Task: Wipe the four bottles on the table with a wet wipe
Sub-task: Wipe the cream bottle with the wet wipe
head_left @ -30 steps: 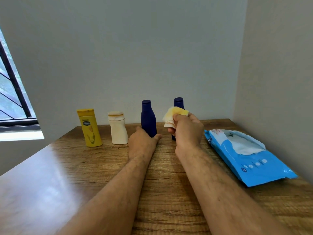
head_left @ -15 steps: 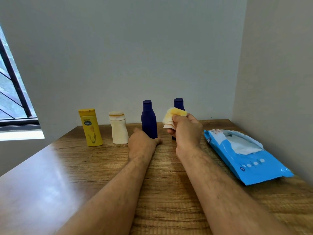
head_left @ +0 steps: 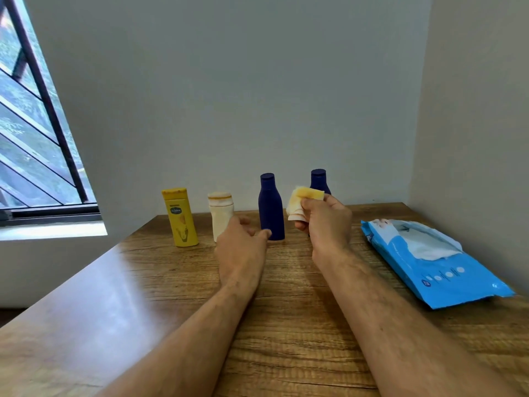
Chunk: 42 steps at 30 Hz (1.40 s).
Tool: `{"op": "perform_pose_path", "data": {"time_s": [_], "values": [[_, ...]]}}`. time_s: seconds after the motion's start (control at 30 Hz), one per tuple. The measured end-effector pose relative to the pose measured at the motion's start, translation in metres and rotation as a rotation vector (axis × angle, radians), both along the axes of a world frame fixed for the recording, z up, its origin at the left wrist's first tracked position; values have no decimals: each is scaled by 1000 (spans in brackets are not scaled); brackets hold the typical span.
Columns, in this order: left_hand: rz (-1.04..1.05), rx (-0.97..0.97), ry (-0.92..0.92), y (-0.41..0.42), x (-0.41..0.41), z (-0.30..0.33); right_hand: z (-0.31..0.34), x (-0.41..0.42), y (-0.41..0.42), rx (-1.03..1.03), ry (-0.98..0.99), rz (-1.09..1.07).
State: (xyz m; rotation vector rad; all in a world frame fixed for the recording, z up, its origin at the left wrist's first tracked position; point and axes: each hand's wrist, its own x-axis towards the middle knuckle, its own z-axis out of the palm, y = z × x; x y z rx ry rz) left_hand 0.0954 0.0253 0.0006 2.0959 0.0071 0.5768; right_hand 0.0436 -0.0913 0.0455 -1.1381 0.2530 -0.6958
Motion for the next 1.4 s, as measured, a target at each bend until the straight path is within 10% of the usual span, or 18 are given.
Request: {"op": "perform_pose_path", "data": {"time_s": [0.2,1.0,1.17,1.4], "values": [[137,-69,-206,18,14,11,0,0,-1,-17,0,0],[275,-65,170,17,67,1,-7,13,-1,-48,-7,0],[165,-139,23,22,52,-1,-7,11,1,-78,-4,7],[-509,-523,55,28,-1,26,-3,8,5,-139,-40,28]]}}
